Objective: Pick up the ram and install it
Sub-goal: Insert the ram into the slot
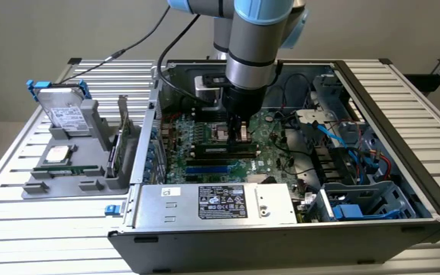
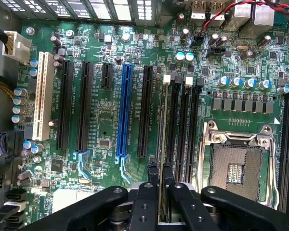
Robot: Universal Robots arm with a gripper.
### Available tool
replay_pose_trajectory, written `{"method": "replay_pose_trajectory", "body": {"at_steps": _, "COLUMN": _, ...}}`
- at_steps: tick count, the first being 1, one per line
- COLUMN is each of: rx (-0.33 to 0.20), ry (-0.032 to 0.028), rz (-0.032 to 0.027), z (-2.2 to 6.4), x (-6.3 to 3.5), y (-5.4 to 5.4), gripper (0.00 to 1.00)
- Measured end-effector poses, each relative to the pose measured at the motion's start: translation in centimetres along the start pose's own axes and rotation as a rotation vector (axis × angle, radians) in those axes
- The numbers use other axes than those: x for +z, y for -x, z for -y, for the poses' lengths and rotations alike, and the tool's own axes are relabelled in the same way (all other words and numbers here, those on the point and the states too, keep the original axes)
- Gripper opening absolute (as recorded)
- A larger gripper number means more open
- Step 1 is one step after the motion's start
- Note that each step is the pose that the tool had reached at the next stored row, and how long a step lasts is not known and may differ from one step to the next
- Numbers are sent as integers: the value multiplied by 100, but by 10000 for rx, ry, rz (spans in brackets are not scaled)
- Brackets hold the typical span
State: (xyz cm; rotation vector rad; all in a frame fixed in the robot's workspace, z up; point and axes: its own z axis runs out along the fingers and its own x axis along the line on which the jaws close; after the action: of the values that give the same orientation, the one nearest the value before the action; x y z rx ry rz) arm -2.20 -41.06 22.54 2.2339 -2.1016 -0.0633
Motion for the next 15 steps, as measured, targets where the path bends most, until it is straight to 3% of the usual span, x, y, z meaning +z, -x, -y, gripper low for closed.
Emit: {"method": "replay_pose_trajectory", "body": {"at_steps": 15, "rx": 17, "ry": 0, "rz": 54, "z": 2, "x": 22, "y": 13, "gripper": 14}}
